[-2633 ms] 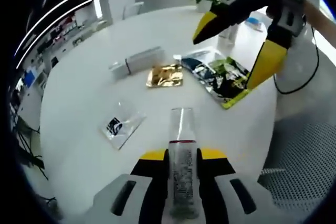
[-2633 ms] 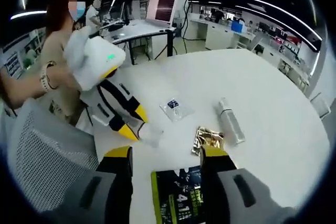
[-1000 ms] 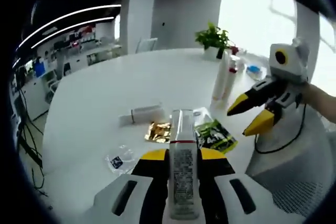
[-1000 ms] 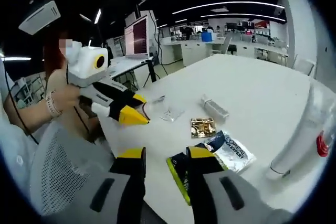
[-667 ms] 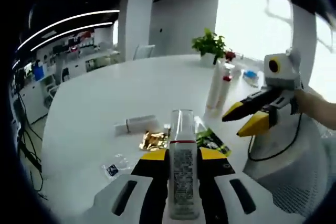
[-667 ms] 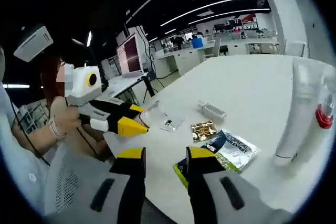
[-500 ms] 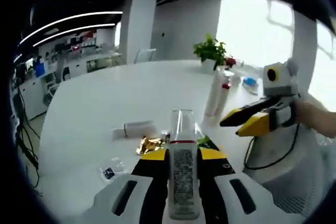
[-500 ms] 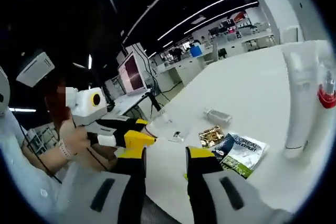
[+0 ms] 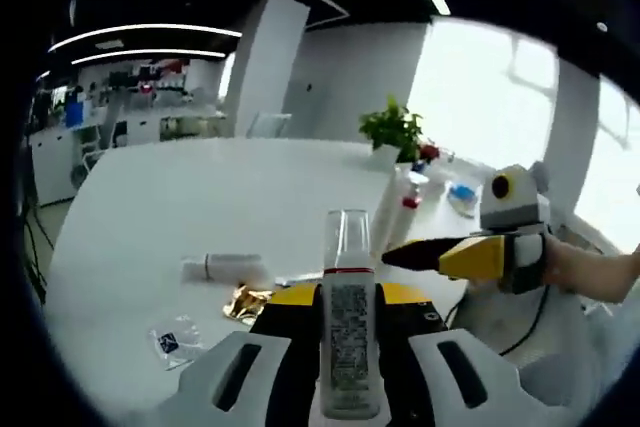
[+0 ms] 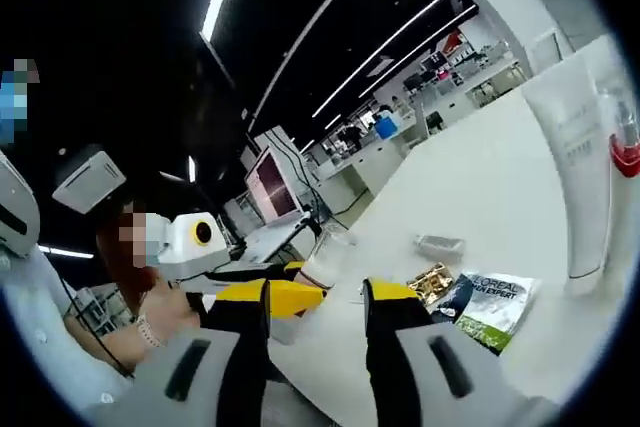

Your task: Arrange the skincare products in the storage area until every visible bottle or jar stands upright without overlapping.

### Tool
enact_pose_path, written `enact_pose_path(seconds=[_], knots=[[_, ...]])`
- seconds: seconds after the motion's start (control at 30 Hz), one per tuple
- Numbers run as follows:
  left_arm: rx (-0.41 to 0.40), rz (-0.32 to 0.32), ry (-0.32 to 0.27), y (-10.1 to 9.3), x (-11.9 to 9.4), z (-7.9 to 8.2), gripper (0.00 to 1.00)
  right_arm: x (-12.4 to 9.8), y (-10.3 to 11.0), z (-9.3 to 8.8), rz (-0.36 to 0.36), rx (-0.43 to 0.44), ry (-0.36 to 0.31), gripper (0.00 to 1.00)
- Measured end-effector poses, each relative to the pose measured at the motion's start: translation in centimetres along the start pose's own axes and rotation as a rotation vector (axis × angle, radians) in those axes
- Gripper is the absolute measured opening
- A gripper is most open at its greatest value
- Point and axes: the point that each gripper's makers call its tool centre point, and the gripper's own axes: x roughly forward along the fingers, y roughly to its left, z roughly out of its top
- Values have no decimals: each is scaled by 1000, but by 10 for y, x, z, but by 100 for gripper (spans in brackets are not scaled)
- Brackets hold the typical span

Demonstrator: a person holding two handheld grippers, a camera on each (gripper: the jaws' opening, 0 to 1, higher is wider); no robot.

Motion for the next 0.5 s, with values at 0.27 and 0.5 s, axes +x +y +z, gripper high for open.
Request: enact_pose_path(seconds=[0.27, 0.5], knots=[[-1, -47, -15, -14, 4, 8, 17, -2, 4, 9, 45, 92, -56, 38], [-35, -121, -53, -31, 13, 20, 17, -7, 0, 19, 39, 113, -108, 39]])
